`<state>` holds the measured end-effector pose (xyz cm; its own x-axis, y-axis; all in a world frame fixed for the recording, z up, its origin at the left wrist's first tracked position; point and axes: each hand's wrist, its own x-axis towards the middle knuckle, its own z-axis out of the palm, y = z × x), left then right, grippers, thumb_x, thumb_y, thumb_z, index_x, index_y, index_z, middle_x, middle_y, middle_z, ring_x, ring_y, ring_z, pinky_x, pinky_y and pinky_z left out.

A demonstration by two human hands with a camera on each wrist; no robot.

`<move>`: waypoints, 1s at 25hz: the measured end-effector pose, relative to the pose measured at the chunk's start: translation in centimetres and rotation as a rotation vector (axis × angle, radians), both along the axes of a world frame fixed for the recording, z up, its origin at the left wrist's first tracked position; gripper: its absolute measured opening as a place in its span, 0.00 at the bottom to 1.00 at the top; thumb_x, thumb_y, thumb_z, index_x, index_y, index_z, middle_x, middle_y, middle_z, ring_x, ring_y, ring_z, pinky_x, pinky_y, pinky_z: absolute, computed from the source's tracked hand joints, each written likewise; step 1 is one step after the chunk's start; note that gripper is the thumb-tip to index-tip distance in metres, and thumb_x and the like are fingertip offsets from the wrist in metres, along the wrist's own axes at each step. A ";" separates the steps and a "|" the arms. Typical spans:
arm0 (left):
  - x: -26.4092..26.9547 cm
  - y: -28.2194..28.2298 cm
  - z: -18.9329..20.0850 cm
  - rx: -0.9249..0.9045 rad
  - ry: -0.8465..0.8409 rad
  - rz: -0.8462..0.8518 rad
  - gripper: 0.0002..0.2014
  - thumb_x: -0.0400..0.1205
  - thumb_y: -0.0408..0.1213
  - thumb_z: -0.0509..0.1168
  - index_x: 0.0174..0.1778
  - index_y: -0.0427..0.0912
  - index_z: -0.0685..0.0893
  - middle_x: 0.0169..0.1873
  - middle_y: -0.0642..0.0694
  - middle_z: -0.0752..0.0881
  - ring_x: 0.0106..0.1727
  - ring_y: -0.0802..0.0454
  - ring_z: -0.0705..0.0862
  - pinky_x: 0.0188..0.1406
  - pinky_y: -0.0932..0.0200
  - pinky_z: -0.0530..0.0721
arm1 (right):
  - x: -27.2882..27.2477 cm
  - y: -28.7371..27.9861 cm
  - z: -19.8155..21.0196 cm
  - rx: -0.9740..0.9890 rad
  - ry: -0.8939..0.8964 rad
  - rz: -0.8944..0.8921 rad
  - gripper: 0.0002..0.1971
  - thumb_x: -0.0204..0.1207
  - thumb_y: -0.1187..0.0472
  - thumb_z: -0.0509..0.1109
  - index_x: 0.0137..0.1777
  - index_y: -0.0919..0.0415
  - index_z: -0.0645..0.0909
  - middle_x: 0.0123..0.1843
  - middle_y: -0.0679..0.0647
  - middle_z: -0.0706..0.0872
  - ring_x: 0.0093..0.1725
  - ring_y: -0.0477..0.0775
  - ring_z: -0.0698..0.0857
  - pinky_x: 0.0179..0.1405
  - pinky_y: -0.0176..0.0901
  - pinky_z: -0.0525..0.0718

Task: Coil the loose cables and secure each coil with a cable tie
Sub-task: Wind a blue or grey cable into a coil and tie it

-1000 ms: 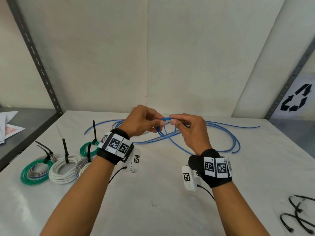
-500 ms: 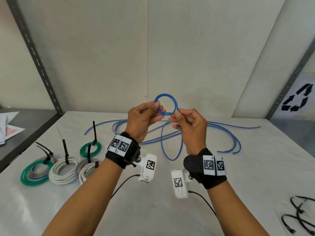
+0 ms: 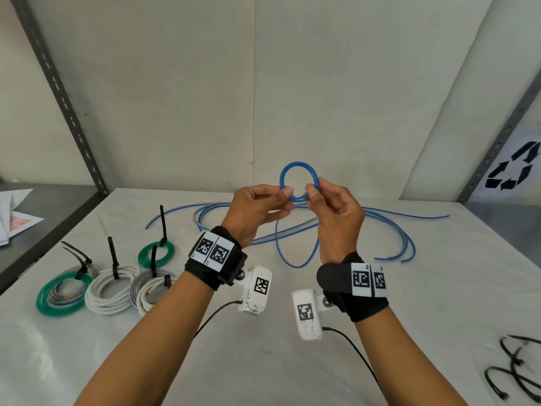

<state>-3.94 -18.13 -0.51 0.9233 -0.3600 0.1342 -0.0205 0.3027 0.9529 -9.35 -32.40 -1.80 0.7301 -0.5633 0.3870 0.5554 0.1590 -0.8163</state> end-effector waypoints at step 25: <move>-0.1 1.7 0.9 0.438 -0.339 -0.065 0.09 0.82 0.32 0.73 0.55 0.31 0.91 0.43 0.34 0.92 0.46 0.39 0.93 0.52 0.44 0.92 | -0.5 -2.4 -0.1 -0.681 0.124 -0.002 0.08 0.82 0.65 0.73 0.56 0.53 0.89 0.46 0.49 0.93 0.42 0.51 0.92 0.48 0.48 0.90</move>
